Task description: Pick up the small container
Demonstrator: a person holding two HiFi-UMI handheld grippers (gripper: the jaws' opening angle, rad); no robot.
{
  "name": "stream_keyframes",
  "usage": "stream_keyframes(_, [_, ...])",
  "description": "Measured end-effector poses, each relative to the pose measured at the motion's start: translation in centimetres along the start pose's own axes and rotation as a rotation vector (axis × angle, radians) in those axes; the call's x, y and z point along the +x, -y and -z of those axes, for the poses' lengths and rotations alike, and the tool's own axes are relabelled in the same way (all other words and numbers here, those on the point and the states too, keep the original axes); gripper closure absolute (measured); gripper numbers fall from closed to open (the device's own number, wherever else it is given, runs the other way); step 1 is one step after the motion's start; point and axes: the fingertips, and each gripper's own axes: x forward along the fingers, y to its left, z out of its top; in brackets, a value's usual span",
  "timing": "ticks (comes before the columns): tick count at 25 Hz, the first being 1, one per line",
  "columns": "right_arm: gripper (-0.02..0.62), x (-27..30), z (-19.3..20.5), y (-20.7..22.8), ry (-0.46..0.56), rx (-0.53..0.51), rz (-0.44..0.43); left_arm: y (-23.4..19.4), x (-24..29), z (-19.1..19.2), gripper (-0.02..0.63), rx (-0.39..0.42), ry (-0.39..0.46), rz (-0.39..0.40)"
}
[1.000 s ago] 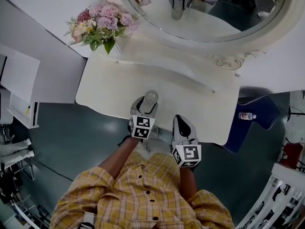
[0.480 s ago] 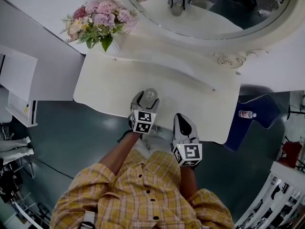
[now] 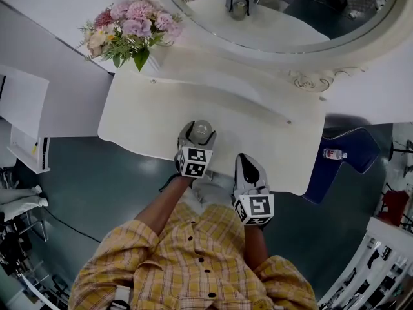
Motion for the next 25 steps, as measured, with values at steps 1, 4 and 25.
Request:
stream_keyframes(1, [0.594, 0.0, 0.0, 0.0, 0.000, 0.000, 0.001, 0.0, 0.2, 0.0, 0.275, -0.002, 0.000, -0.002])
stream_keyframes(4, [0.594, 0.0, 0.2, 0.2, -0.001, 0.001, 0.006, -0.1, 0.7, 0.0, 0.272, -0.003, -0.005, -0.006])
stream_keyframes(25, [0.594, -0.3, 0.9, 0.8, -0.023, -0.004, 0.016, -0.4, 2.4, 0.1, 0.262, -0.021, 0.008, -0.045])
